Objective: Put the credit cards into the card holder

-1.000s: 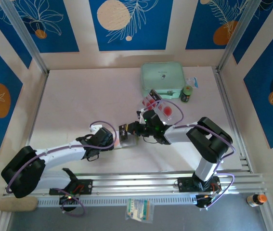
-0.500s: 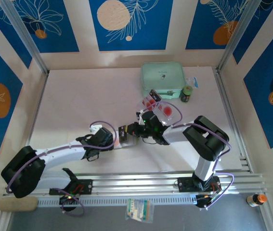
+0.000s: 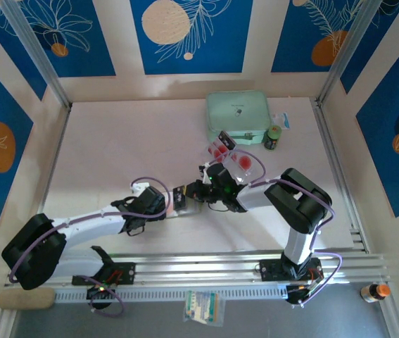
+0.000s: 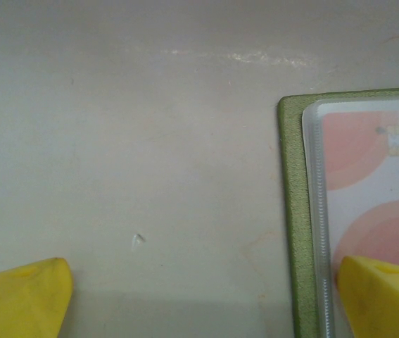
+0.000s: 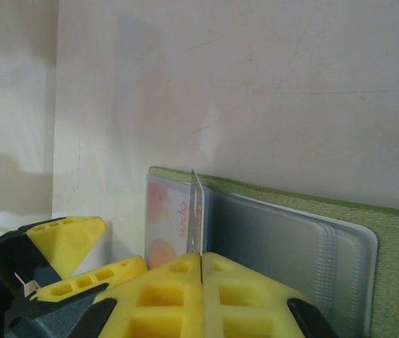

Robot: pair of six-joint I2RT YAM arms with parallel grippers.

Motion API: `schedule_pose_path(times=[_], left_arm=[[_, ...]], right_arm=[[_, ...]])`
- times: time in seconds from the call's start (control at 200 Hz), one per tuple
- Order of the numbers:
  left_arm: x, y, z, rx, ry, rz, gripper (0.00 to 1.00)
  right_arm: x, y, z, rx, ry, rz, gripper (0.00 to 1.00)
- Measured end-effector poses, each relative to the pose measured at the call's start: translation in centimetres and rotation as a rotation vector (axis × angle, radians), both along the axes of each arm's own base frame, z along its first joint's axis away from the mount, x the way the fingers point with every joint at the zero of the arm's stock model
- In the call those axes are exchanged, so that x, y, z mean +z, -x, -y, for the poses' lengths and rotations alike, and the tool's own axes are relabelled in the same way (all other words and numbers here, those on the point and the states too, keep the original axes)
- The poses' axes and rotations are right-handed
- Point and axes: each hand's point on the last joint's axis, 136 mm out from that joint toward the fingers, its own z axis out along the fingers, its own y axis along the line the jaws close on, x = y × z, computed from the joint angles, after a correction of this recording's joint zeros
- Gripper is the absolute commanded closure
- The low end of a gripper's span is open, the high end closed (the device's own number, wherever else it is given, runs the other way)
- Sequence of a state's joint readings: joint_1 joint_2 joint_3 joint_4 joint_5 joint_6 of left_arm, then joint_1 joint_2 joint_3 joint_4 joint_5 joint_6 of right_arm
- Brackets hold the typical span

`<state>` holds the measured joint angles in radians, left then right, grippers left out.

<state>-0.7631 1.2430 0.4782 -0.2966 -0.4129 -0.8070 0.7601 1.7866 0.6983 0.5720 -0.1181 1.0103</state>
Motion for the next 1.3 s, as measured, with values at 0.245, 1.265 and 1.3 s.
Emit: schedule_pose_path(times=[0.245,1.265,1.3], left_arm=[[0.0,0.0,0.0,0.0,0.0,0.0,0.04],[0.0,0.0,0.0,0.0,-0.001,-0.001,0.04],[0.0,0.0,0.0,0.0,-0.001,-0.001,0.04]], right_arm=[[-0.1,0.3,-0.2,-0.001,-0.007,-0.024,1.0],[-1.3,1.8,0.0,-0.003,0.004,-0.08,1.0],[-1.2,1.7,0.0,-0.001,0.003,-0.081,1.0]])
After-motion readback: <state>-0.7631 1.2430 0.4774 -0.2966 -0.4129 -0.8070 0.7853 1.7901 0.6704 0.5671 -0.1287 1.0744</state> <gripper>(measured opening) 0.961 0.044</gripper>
